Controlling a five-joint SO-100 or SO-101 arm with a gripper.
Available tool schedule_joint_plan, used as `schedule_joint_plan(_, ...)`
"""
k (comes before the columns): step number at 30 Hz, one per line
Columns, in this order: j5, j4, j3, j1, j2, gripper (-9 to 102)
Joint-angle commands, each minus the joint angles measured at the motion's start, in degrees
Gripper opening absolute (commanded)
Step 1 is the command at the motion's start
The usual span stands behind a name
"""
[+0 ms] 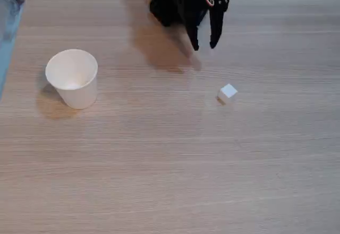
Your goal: Grasp a block and put it in the bin.
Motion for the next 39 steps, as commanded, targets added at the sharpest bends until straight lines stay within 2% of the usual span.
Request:
schedule_joint_plan(1, 0.26, 0.26, -4.13, -1.41, -4.39, 24)
schedule_joint_plan(18, 0.18, -5.10, -4.39, -7.12, -13.27, 27)
schedule_joint_plan(26, 2.20, -9.93, -8.79, -9.23, -23.12, 28)
schedule_joint_plan(39, 0.62, -18.81, -7.65, -9.49, -28.65, 27)
